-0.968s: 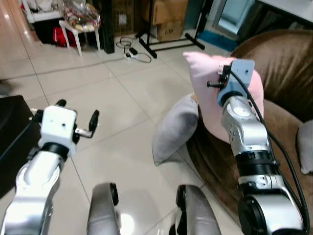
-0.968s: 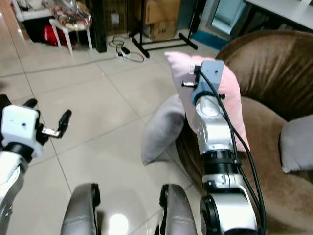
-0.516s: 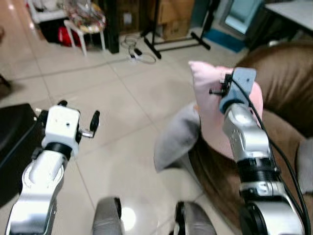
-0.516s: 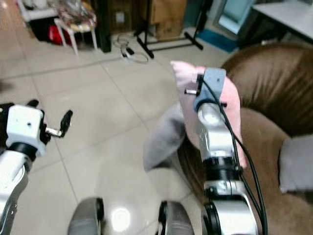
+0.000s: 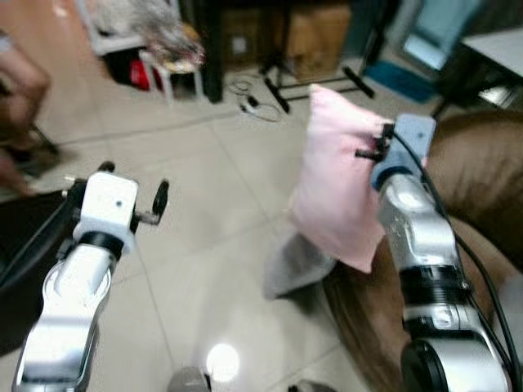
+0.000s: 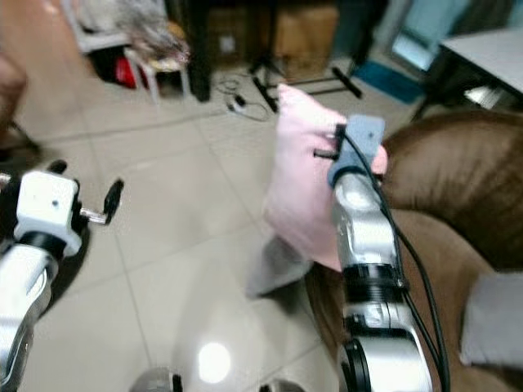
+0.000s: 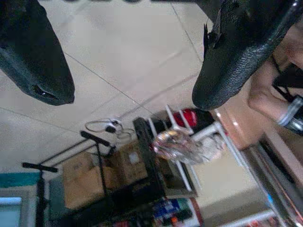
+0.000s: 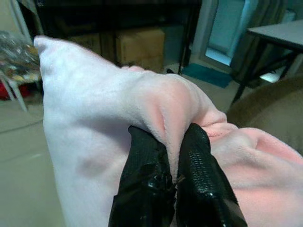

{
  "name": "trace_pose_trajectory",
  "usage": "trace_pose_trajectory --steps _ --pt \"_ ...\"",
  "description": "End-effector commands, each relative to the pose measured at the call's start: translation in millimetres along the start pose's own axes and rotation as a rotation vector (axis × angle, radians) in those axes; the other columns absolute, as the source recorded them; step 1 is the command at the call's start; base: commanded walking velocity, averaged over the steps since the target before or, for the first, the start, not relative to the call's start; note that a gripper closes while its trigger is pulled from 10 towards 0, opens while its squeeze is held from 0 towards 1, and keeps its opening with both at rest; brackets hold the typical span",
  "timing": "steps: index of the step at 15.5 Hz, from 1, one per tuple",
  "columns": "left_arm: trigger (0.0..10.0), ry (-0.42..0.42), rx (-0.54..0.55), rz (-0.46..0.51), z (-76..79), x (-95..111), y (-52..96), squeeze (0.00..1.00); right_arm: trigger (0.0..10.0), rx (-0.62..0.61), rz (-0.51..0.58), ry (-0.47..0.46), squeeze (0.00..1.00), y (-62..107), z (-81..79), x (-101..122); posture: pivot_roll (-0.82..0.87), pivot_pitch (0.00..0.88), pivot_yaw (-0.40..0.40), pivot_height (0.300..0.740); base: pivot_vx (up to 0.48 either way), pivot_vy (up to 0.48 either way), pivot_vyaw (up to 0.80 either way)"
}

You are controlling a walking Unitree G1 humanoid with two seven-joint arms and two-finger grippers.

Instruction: Move the pillow to the sofa from floor

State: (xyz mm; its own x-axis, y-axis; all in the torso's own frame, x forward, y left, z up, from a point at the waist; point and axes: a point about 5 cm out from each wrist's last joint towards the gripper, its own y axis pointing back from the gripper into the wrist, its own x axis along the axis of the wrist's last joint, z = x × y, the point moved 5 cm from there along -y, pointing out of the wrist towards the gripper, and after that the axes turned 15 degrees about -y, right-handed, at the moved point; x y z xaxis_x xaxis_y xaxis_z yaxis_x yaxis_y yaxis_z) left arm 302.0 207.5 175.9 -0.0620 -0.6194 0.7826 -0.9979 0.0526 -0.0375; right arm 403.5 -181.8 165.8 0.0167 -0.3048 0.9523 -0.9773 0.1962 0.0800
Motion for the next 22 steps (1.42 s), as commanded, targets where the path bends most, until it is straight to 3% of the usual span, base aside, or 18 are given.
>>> trace_pose_trajectory --steps 1,3,6,9,12,16,19,22 --pt "10.0 -0.016 -0.031 0.003 4.7 -1 -2.5 0.00 10.0 -0.016 0.051 -0.019 0.00 4.7 5.4 16 0.04 0.000 -0.039 0.740 0.000 0.000 0.00" --pt "10.0 -0.026 -0.058 0.019 6.8 2 -8.3 0.00 10.0 -0.003 0.070 -0.013 0.00 21.8 9.6 25 0.00 0.000 -0.001 0.740 0.000 0.000 0.00" --pt "10.0 -0.024 -0.074 0.036 9.3 3 -13.6 0.00 10.0 0.053 0.128 -0.080 0.00 46.4 5.7 43 -0.03 0.000 0.013 0.740 0.000 0.000 0.00" --pt "10.0 0.000 -0.030 0.014 5.4 1 -13.3 0.00 10.0 0.084 0.082 -0.100 0.00 59.5 -5.1 32 -0.03 0.000 -0.005 0.740 0.000 0.000 -0.44" --pt "10.0 -0.022 0.041 -0.004 -7.5 -3 -7.9 0.00 10.0 -0.005 0.004 -0.096 0.00 56.9 3.1 4 0.01 0.000 -0.030 0.740 0.000 0.000 -0.80" --pt "10.0 -0.004 0.046 -0.004 -5.3 -3 -5.0 0.00 10.0 0.047 -0.052 -0.079 0.00 61.2 -7.7 -7 0.01 0.000 -0.030 0.740 0.000 0.000 -0.80" --pt "10.0 0.015 0.045 -0.001 -1.9 -2 -4.5 0.00 10.0 0.004 -0.070 -0.060 0.00 58.1 3.7 -12 0.00 0.000 -0.033 0.740 0.000 0.000 -0.80" --pt "10.0 0.028 0.024 -0.011 -0.6 -5 -2.1 0.00 10.0 0.014 -0.077 -0.067 0.00 58.8 0.9 -12 0.00 0.000 -0.038 0.740 0.000 0.000 -0.80"
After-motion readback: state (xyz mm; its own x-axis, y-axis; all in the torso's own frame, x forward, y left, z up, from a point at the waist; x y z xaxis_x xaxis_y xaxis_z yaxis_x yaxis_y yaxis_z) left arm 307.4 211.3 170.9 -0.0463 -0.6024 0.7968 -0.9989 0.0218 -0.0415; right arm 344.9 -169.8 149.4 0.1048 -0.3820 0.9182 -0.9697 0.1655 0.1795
